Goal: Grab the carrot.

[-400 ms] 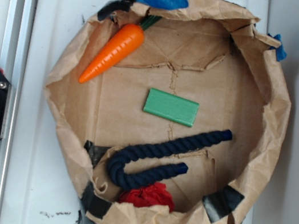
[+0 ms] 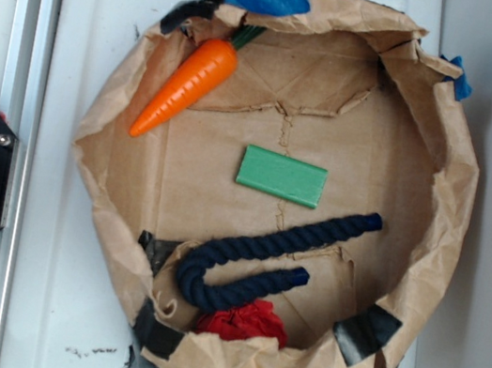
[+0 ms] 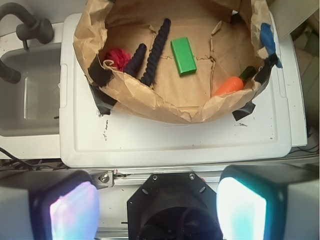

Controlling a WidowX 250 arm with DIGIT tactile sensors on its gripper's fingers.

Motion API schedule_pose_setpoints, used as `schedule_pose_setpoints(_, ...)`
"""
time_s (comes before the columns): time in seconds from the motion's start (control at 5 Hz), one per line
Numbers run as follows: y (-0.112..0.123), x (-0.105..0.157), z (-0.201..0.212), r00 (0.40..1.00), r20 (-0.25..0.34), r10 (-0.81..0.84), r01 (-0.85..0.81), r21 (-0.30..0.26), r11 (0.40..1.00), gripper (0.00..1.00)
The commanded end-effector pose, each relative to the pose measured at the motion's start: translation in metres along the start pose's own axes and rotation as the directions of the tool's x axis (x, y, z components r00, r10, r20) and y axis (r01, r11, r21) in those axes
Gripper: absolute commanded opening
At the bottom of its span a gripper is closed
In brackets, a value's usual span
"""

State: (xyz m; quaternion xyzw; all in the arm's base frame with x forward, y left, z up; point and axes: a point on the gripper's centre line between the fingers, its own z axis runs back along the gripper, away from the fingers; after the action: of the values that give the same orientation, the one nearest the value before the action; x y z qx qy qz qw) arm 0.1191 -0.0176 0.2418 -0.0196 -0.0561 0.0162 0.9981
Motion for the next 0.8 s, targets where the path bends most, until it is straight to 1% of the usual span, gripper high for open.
schedule_pose_setpoints(0.0, 0.012, 0.098, -0.019, 0.99, 0.008, 0.141, -0.142, 0.022, 0.99, 1.0)
schedule_pose_setpoints(0.2, 0.018, 0.114, -0.032, 0.966, 0.037, 0.256, -0.257, 0.018, 0.966, 1.0)
schedule_pose_setpoints(0.4, 0.032, 0.118, -0.055, 0.889, 0.071, 0.452, -0.455, 0.024, 0.89, 1.0)
schedule_pose_setpoints(0.6, 0.032, 0.118, -0.055, 0.889, 0.071, 0.452, -0.455, 0.024, 0.89, 1.0)
